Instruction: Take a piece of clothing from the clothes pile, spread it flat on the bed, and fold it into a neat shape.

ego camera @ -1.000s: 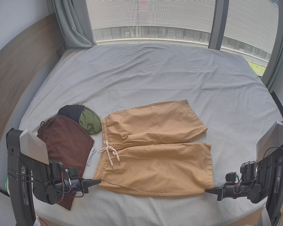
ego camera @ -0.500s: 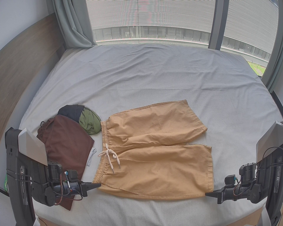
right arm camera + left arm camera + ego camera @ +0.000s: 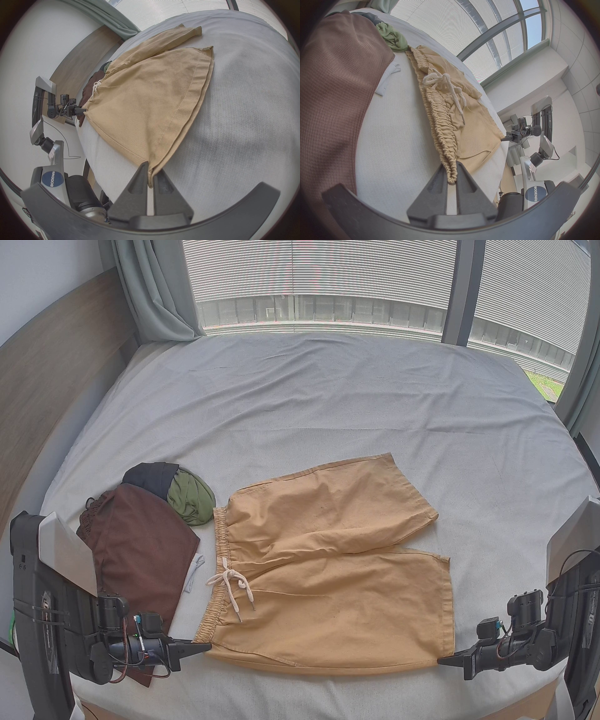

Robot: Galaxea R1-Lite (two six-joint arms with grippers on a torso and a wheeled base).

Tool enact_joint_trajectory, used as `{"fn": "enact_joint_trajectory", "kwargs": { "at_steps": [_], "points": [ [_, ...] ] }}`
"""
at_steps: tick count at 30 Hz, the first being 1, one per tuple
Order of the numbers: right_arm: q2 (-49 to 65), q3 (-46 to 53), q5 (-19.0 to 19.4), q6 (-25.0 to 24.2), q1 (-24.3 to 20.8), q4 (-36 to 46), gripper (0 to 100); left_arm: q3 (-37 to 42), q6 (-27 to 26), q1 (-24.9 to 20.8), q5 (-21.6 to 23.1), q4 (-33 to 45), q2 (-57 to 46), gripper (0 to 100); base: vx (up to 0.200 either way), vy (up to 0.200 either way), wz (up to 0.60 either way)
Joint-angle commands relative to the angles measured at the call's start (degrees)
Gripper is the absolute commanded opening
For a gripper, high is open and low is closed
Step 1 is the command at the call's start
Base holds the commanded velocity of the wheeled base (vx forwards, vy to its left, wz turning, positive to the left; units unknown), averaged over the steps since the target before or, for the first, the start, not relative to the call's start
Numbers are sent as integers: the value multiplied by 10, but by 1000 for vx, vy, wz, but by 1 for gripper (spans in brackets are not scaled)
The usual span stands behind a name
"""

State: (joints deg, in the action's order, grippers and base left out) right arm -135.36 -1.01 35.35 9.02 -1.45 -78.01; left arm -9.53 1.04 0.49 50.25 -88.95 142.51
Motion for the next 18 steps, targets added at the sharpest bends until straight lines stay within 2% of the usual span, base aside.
{"fn": "enact_joint_trajectory", "kwargs": {
  "at_steps": [1,12,18],
  "points": [
    [2,9,1,12,10,11,0,14,-14,3,0,0,11,0,0,0,0],
    [15,9,2,18,9,22,0,31,-50,6,10,0,20,0,0,0,0],
    [19,9,29,-4,8,-20,0,9,-39,-1,16,-1,10,0,0,0,0]
  ]
}}
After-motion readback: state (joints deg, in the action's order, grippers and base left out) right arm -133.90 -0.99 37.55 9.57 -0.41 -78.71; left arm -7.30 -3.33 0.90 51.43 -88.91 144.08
